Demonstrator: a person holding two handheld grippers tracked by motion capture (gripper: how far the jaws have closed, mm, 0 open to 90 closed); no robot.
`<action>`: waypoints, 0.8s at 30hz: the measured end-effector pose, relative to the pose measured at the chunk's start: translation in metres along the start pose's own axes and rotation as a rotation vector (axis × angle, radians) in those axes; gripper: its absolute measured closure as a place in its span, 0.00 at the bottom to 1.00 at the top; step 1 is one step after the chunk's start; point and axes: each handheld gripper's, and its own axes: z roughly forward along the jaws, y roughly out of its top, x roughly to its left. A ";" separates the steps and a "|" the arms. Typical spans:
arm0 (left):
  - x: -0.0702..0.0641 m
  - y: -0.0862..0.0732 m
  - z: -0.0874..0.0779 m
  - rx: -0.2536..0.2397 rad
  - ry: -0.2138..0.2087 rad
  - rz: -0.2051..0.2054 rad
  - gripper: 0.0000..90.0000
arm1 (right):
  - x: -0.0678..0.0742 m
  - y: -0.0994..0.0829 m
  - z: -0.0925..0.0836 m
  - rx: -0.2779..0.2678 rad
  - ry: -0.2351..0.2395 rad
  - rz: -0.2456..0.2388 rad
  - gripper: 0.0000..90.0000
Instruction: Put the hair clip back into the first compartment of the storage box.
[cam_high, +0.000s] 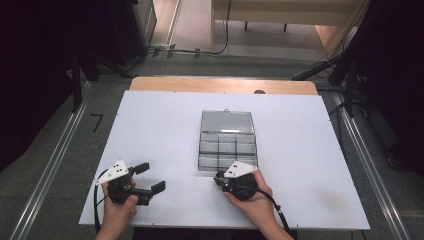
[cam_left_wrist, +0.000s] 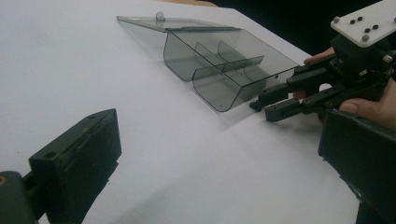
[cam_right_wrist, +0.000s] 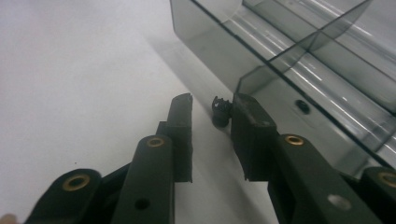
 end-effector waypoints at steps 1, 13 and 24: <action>0.000 0.000 0.000 0.003 0.002 0.001 0.00 | -0.001 0.001 0.001 -0.002 0.009 -0.004 0.73; -0.001 -0.001 0.003 0.011 0.002 0.000 0.00 | -0.001 0.010 0.011 0.009 0.053 -0.009 0.84; 0.000 -0.001 0.002 0.006 0.002 -0.002 0.00 | 0.001 0.011 0.012 0.008 0.095 -0.021 0.97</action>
